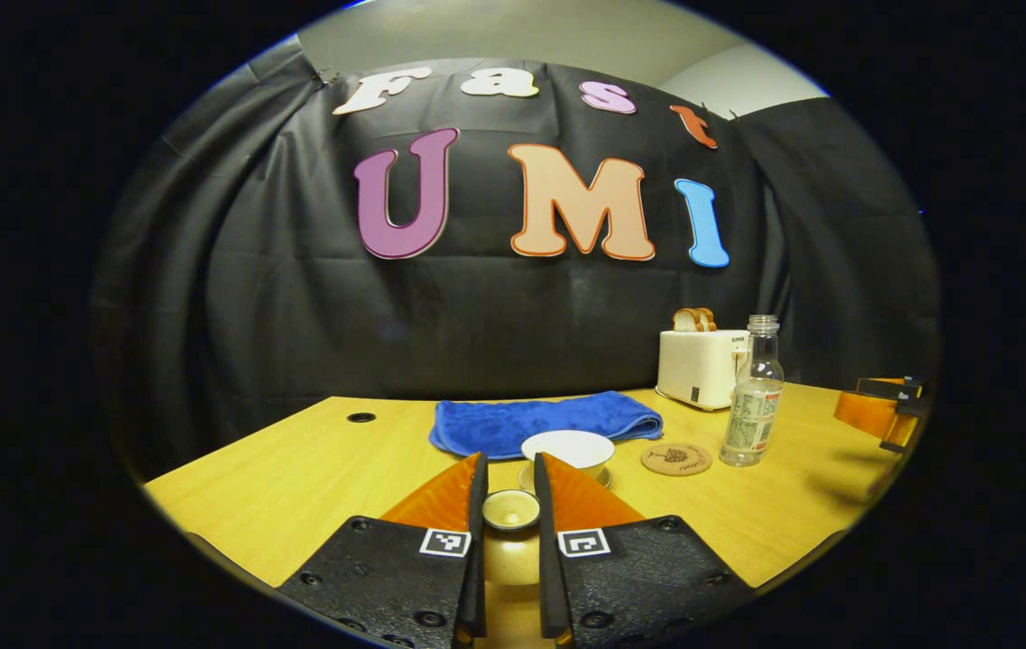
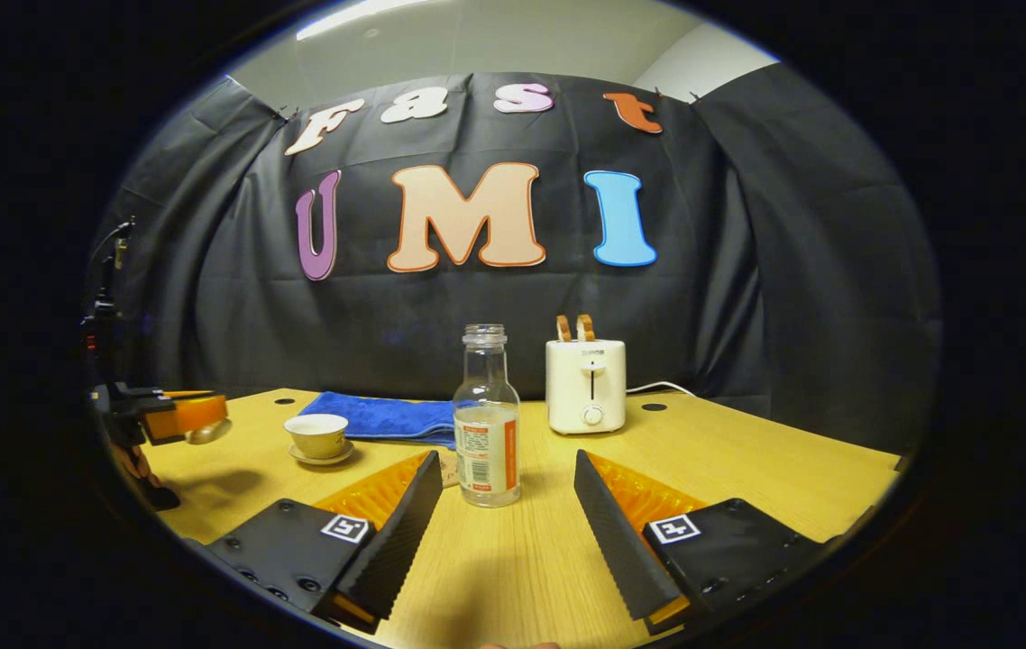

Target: Open the teacup lid with one hand, grasp the water bottle and pour water into the teacup with the other hand; after pouring, place the water bottle on the coaster and then close the teacup lid.

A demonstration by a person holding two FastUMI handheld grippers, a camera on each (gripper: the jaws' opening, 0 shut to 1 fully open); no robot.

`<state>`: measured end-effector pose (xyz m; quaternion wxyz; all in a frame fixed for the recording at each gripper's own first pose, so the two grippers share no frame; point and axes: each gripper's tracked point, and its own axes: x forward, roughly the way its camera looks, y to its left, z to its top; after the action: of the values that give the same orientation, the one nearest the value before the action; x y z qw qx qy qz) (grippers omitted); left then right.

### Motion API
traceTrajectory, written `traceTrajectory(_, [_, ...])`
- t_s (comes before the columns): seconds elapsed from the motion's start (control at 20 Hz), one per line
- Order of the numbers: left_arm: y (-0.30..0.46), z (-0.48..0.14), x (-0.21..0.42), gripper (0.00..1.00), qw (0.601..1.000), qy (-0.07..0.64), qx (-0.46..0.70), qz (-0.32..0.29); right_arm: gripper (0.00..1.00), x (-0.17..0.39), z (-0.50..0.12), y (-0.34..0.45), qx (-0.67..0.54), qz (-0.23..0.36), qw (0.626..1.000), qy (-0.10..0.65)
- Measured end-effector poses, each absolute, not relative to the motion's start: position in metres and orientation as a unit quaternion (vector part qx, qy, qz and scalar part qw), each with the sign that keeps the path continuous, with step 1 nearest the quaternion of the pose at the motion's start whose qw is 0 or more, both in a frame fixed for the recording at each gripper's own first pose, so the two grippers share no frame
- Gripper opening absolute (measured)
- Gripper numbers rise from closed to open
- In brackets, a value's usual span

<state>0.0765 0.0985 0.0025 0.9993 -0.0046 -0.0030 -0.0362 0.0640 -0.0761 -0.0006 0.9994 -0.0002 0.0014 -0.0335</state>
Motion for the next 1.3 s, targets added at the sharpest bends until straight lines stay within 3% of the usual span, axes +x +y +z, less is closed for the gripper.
traceTrajectory(0.25, [0.108, 0.004, 0.044, 0.20, 1.000, -0.005, -0.004, -0.025, 0.93, 0.096, -0.002, -0.066, 0.000, -0.035, 0.999, 0.003])
traceTrajectory(0.45, [0.111, 0.004, 0.038, 0.20, 1.000, -0.003, -0.004, -0.018, 0.99, 0.128, -0.004, -0.060, -0.001, -0.031, 1.000, 0.006])
traceTrajectory(0.55, [0.111, 0.005, 0.038, 0.20, 1.000, -0.003, -0.004, -0.016, 0.93, 0.142, -0.005, -0.060, 0.000, -0.032, 0.999, 0.009])
traceTrajectory(0.75, [0.110, 0.004, 0.038, 0.20, 1.000, -0.003, -0.004, -0.016, 0.99, 0.161, -0.004, -0.065, 0.000, -0.044, 0.999, 0.004])
traceTrajectory(0.85, [0.110, 0.004, 0.038, 0.20, 1.000, -0.003, -0.004, -0.016, 0.93, 0.173, -0.006, -0.066, 0.000, -0.042, 0.999, 0.008])
traceTrajectory(1.0, [0.110, 0.004, 0.037, 0.20, 1.000, -0.003, -0.004, -0.016, 0.96, 0.189, -0.007, -0.068, 0.001, -0.043, 0.999, 0.010])
traceTrajectory(1.1, [0.110, 0.005, 0.038, 0.20, 1.000, -0.003, -0.004, -0.016, 0.92, 0.198, -0.007, -0.069, 0.002, -0.047, 0.999, 0.011])
traceTrajectory(1.25, [0.110, 0.005, 0.037, 0.20, 1.000, -0.003, -0.004, -0.016, 0.99, 0.208, -0.007, -0.070, 0.000, -0.052, 0.999, 0.010])
traceTrajectory(1.3, [0.109, 0.005, 0.037, 0.20, 1.000, -0.003, -0.004, -0.018, 0.93, 0.210, -0.006, -0.070, 0.000, -0.052, 0.999, 0.008])
